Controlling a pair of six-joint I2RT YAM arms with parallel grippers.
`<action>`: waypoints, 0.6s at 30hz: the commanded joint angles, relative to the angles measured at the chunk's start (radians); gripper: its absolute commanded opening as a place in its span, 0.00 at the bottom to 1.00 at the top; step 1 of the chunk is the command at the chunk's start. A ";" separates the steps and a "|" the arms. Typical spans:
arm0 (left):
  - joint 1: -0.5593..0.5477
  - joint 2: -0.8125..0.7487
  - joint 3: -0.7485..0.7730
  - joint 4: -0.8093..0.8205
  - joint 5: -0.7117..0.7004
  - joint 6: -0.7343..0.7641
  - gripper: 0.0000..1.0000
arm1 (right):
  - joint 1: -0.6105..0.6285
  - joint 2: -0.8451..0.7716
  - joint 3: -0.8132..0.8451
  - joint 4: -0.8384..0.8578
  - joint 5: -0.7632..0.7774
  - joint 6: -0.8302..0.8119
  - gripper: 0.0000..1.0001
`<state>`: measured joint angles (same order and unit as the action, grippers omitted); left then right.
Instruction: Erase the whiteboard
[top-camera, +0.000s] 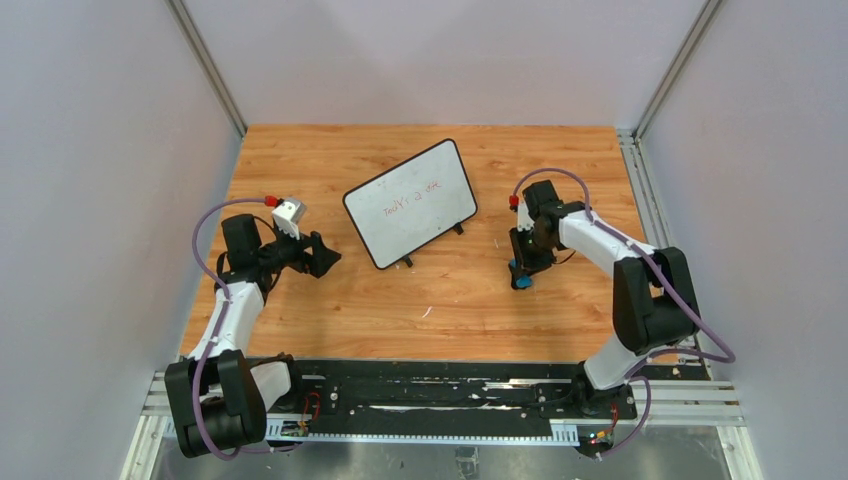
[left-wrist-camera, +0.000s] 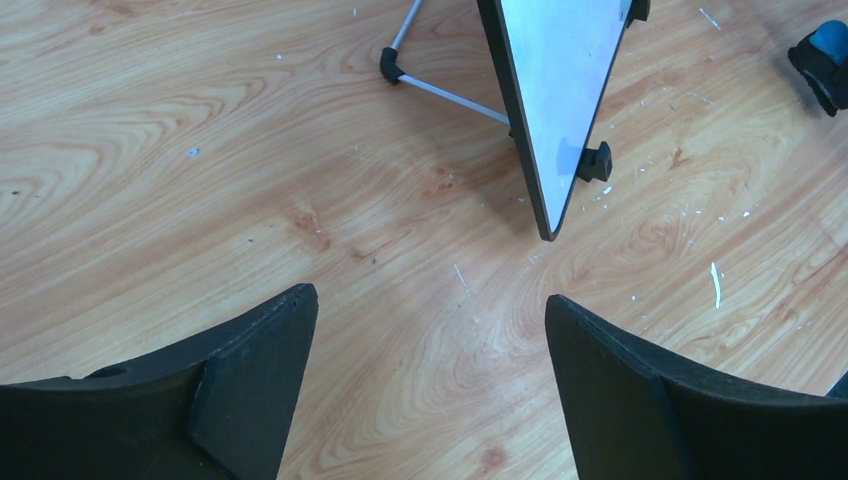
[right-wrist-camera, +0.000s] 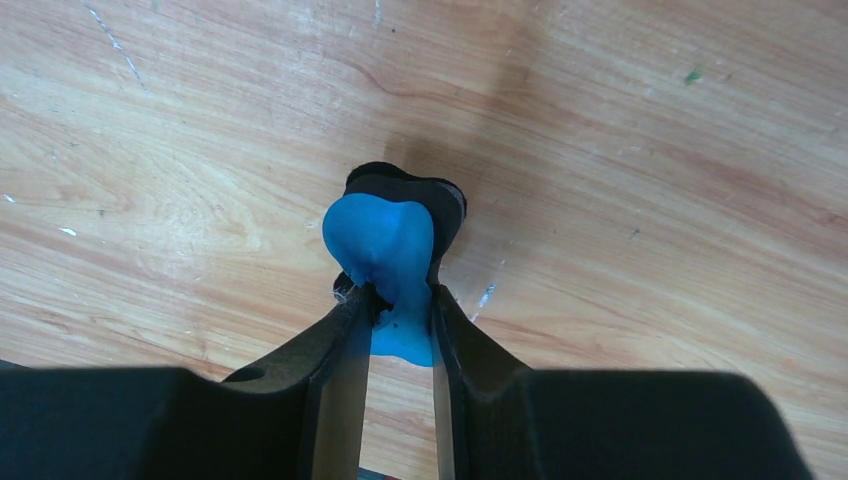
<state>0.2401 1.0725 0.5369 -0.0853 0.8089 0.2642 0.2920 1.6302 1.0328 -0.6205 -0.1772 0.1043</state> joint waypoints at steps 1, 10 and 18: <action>0.007 0.000 0.026 0.003 0.011 -0.005 0.87 | 0.014 -0.060 -0.001 0.007 0.033 0.018 0.07; 0.008 0.023 0.053 -0.020 0.039 -0.011 0.81 | 0.015 -0.135 -0.051 0.095 0.042 0.033 0.01; 0.007 0.041 0.094 -0.042 0.077 -0.034 0.80 | 0.015 -0.199 -0.094 0.186 0.011 0.044 0.01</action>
<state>0.2401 1.1061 0.5915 -0.1116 0.8379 0.2508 0.2924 1.4616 0.9546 -0.4953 -0.1497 0.1333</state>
